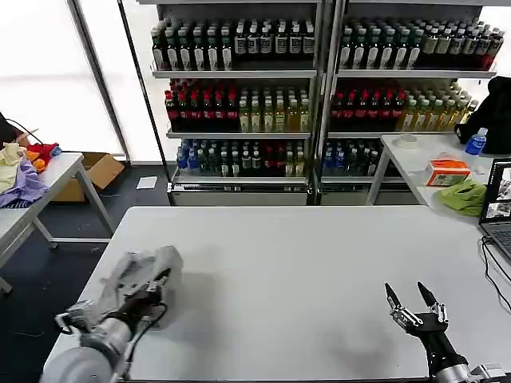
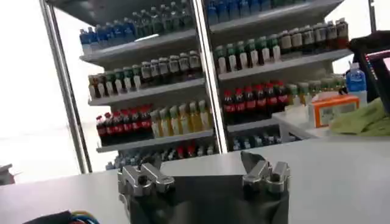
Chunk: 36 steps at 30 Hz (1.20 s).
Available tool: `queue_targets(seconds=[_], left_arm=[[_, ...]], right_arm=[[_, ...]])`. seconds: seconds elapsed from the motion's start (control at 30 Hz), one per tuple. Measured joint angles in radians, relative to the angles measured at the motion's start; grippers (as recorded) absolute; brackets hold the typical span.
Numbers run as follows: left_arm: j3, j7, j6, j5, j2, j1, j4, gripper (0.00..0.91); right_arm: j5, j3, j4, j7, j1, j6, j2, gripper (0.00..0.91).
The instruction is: Fold and organize the clothes.
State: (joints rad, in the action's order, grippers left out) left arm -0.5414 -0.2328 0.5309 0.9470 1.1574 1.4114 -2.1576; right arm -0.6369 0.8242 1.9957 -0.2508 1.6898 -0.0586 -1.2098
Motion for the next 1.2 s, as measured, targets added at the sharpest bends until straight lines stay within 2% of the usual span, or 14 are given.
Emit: queue_targets(seconds=[0.27, 0.43, 0.63, 0.77, 0.93, 1.17, 1.2], left_arm=[[0.232, -0.056, -0.003, 0.027, 0.088, -0.103, 0.055, 0.907], [0.328, -0.091, 0.001, 0.063, 0.132, -0.133, 0.064, 0.907], [0.382, -0.109, 0.002, 0.108, 0.166, -0.162, 0.053, 0.907], [0.375, -0.108, 0.01, 0.105, 0.166, -0.166, 0.033, 0.907], [0.291, -0.055, 0.023, 0.05, 0.139, -0.151, -0.009, 0.907], [0.119, 0.07, -0.013, -0.158, 0.077, -0.12, -0.01, 0.907], [0.098, 0.083, -0.021, -0.19, 0.071, -0.116, -0.006, 0.907]], right_arm=[[0.017, -0.038, 0.022, 0.022, -0.002, 0.033, -0.011, 0.907], [0.016, -0.075, 0.053, 0.048, -0.009, 0.092, 0.0, 0.907], [0.006, -0.137, 0.086, 0.09, -0.035, 0.182, 0.012, 0.907], [-0.01, -0.206, 0.106, 0.124, -0.073, 0.245, 0.017, 0.907], [-0.043, -0.325, 0.114, 0.176, -0.141, 0.33, 0.03, 0.907], [-0.078, -0.522, 0.063, 0.239, -0.28, 0.416, 0.042, 0.907], [-0.084, -0.548, 0.052, 0.247, -0.3, 0.427, 0.04, 0.877]])
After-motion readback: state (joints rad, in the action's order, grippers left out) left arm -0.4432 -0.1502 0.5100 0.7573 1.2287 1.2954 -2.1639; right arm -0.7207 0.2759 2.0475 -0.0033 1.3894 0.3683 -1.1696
